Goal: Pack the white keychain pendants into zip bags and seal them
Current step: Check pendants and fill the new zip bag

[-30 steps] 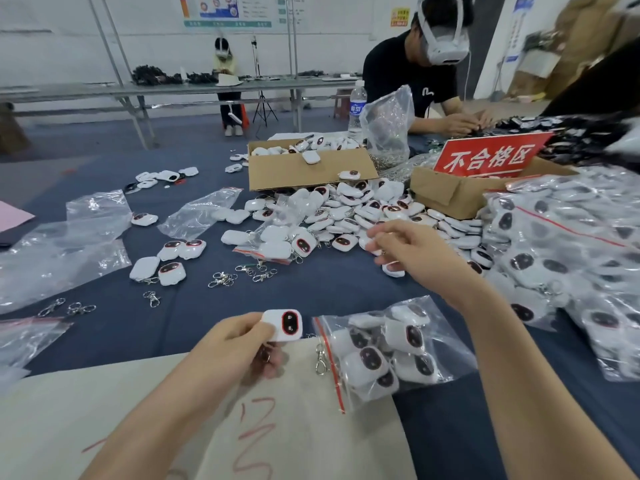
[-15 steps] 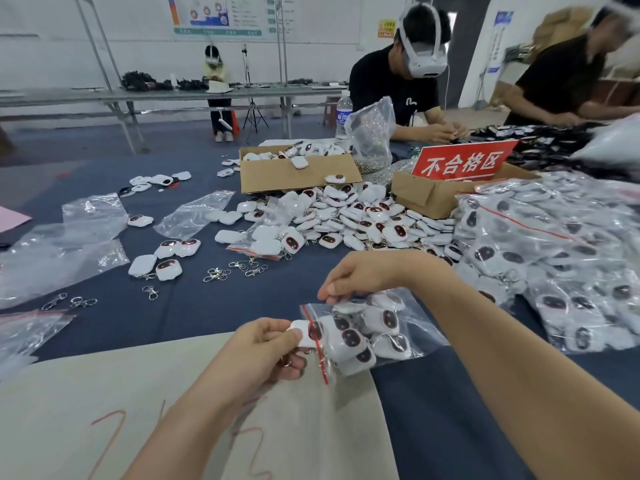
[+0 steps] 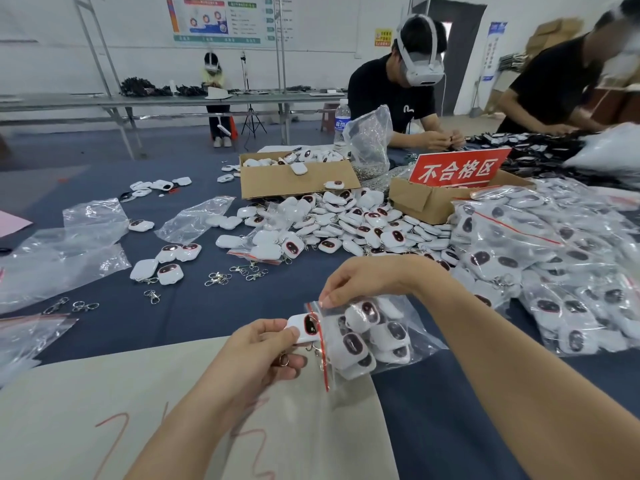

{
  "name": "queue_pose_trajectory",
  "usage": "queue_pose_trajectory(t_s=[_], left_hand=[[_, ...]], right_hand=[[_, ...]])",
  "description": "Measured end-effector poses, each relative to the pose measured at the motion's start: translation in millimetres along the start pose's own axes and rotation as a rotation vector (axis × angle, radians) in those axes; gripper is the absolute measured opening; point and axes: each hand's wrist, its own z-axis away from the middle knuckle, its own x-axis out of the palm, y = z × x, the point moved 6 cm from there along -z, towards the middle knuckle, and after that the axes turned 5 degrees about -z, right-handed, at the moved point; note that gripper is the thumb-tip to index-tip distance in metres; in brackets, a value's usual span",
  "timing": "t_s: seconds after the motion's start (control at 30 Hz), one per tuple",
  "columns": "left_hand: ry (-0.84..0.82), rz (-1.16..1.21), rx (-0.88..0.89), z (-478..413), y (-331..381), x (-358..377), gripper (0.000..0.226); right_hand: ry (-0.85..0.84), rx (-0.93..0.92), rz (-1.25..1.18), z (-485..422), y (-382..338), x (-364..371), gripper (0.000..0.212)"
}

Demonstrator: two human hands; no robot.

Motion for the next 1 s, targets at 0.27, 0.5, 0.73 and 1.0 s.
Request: queue_pose_trajectory(t_s=[0.27,0.5,0.73,1.0], left_hand=[[-0.005,-0.051,0.012,2,-2,0,0.025],[-0.021,-0.060,-0.001,-2,-1,3,0.023],[-0.077,-0.089,0.087,-8,0,15,0.012],[0.169,-0.930,0.468,-10,22,29,0.010]], right_hand=[[0.042,0.034,0.040,-8,5,5,0.019],[0.045,0.044,0.075,-8,6,6,0.023],[0.057,0.042,0.068,-9,5,9,0.016],[0.091,-0.016,0.083,-8,0,9,0.018]])
